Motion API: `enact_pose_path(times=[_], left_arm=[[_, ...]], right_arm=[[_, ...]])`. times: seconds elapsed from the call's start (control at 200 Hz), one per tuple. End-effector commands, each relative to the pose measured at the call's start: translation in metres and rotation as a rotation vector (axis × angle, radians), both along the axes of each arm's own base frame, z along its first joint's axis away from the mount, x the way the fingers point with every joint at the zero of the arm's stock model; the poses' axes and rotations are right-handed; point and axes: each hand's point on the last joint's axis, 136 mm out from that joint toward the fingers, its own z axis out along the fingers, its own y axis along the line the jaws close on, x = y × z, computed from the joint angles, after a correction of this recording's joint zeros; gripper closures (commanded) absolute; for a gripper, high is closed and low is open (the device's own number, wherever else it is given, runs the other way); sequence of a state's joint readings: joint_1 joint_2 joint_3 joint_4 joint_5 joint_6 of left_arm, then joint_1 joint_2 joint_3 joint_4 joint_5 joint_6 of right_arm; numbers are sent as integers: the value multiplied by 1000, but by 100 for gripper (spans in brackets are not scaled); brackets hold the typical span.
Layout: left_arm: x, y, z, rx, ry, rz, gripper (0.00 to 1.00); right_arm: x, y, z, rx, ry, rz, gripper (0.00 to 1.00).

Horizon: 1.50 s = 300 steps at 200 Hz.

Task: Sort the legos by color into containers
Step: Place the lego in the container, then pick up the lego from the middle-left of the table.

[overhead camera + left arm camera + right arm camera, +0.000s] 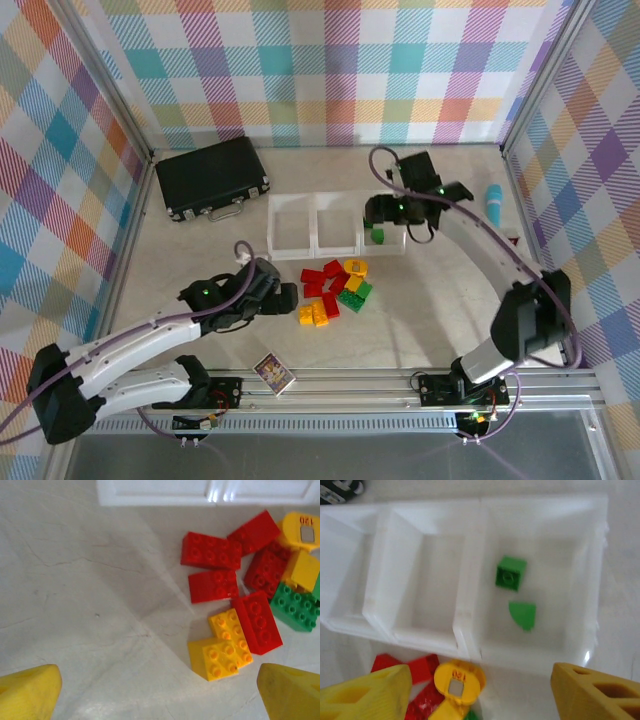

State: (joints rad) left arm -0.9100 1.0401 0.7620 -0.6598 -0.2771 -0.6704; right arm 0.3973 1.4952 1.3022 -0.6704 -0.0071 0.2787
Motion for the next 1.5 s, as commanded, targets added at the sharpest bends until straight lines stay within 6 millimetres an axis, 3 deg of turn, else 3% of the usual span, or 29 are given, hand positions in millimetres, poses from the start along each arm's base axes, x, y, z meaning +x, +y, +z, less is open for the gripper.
enact_pose_path(times=[0.0, 0.155, 0.4, 0.935, 1.245, 1.495], left_arm=[[-1, -10, 0, 93, -15, 4, 0], [-3, -42, -14, 159, 0, 18, 0], [-1, -60, -44, 245, 118, 108, 1], [-1, -45, -85, 257, 268, 196, 23], [-1, -51, -103, 226, 313, 180, 41], [-5, -42, -115, 231, 349, 205, 56]], right_arm=[[-25, -19, -15, -4, 4, -62, 21], [-58, -42, -27, -19, -47, -93, 16], [-81, -52, -47, -23, -66, -73, 13], [-79, -47, -67, -34, 7, -51, 12], [-78, -48, -68, -35, 13, -55, 11], [-78, -49, -69, -39, 15, -58, 11]])
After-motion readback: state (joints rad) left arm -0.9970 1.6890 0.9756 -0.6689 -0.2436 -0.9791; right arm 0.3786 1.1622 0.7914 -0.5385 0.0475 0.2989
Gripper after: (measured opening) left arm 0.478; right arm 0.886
